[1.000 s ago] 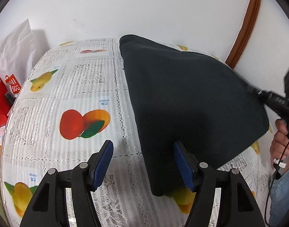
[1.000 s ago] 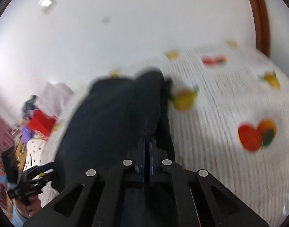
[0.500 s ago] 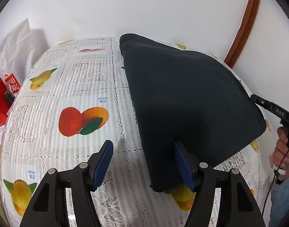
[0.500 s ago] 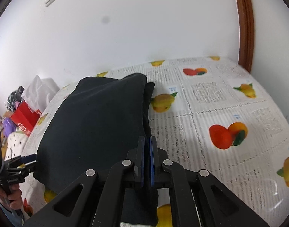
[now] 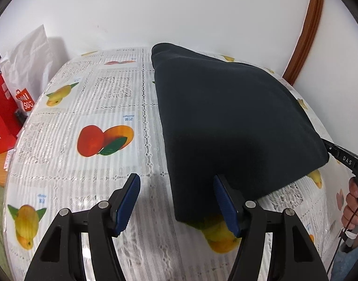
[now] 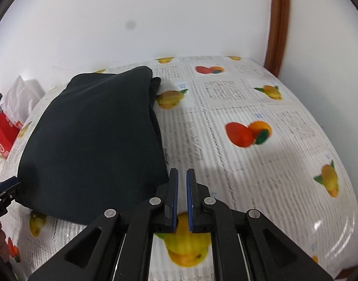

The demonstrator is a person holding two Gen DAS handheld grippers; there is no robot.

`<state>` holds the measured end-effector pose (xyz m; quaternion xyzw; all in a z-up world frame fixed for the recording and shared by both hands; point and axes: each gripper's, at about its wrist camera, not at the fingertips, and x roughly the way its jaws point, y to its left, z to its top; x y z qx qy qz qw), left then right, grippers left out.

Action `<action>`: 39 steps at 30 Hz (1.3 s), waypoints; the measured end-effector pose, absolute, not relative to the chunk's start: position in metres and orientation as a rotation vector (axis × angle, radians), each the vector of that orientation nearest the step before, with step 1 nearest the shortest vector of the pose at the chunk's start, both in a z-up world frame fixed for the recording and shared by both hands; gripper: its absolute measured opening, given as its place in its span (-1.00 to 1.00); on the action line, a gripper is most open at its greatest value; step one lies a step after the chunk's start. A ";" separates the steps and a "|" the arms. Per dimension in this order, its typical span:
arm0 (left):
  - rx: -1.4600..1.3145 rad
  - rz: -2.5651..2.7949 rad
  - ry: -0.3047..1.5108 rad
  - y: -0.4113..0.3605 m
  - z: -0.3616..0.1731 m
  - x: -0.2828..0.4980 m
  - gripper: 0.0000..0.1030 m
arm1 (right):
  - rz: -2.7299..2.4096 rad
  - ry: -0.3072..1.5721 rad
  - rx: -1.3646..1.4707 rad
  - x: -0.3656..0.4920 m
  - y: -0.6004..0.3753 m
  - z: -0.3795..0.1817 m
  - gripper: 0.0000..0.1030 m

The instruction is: Fold small clothes

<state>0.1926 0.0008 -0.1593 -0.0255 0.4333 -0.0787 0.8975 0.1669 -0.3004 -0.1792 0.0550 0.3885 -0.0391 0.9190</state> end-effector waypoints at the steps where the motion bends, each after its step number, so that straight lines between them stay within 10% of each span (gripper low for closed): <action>1: -0.053 -0.158 0.890 0.001 -0.156 0.188 0.20 | -0.087 0.800 0.112 0.165 -0.301 -0.178 -0.75; 10: -0.047 -0.116 0.796 -0.005 -0.111 0.141 0.55 | -0.143 0.734 0.069 0.113 -0.288 -0.135 0.25; 20: -0.029 -0.111 0.697 -0.016 -0.063 0.083 0.70 | -0.112 0.643 0.080 0.039 -0.272 -0.078 0.51; 24: -0.020 -0.104 0.661 -0.020 -0.051 0.058 0.73 | -0.111 0.591 0.054 0.009 -0.264 -0.064 0.98; 39: 0.000 -0.103 0.609 -0.032 -0.034 0.021 0.74 | -0.112 0.572 0.040 -0.047 -0.261 -0.050 1.00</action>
